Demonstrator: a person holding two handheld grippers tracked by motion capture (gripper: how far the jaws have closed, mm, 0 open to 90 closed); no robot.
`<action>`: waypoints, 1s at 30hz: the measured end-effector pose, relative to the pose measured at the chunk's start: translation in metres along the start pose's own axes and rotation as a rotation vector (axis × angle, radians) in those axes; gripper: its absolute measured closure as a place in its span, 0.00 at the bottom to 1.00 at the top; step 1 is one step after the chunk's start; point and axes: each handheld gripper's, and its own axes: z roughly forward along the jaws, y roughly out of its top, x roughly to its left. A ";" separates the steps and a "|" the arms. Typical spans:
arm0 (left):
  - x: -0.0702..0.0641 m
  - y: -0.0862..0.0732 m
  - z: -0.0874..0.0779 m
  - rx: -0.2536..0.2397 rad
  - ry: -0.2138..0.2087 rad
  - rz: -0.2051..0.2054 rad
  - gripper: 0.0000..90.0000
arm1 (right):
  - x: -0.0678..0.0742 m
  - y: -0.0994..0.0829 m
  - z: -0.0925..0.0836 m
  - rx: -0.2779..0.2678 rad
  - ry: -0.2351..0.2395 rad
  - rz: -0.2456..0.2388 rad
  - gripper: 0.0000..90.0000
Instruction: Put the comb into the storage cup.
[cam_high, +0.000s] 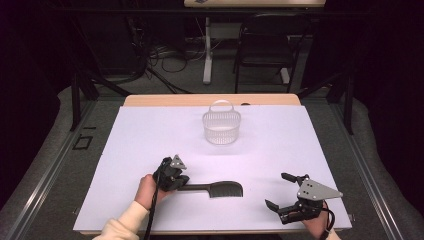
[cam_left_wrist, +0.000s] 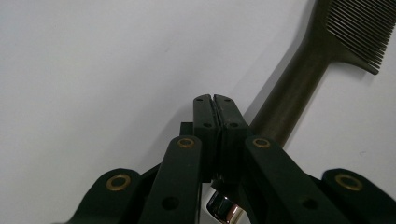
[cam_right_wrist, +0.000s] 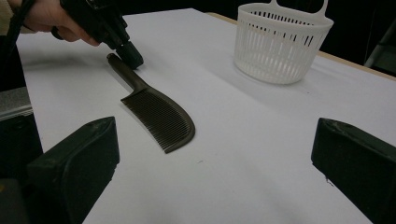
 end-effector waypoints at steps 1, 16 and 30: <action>-0.001 -0.001 0.000 0.001 0.002 -0.001 0.98 | 0.000 0.000 0.000 0.000 0.000 0.000 0.01; -0.003 -0.004 -0.009 -0.034 0.009 -0.012 0.83 | 0.000 0.000 0.000 0.002 0.003 -0.004 0.01; 0.000 0.004 -0.031 -0.109 0.056 0.006 0.31 | 0.000 0.000 0.001 -0.001 0.007 -0.001 0.01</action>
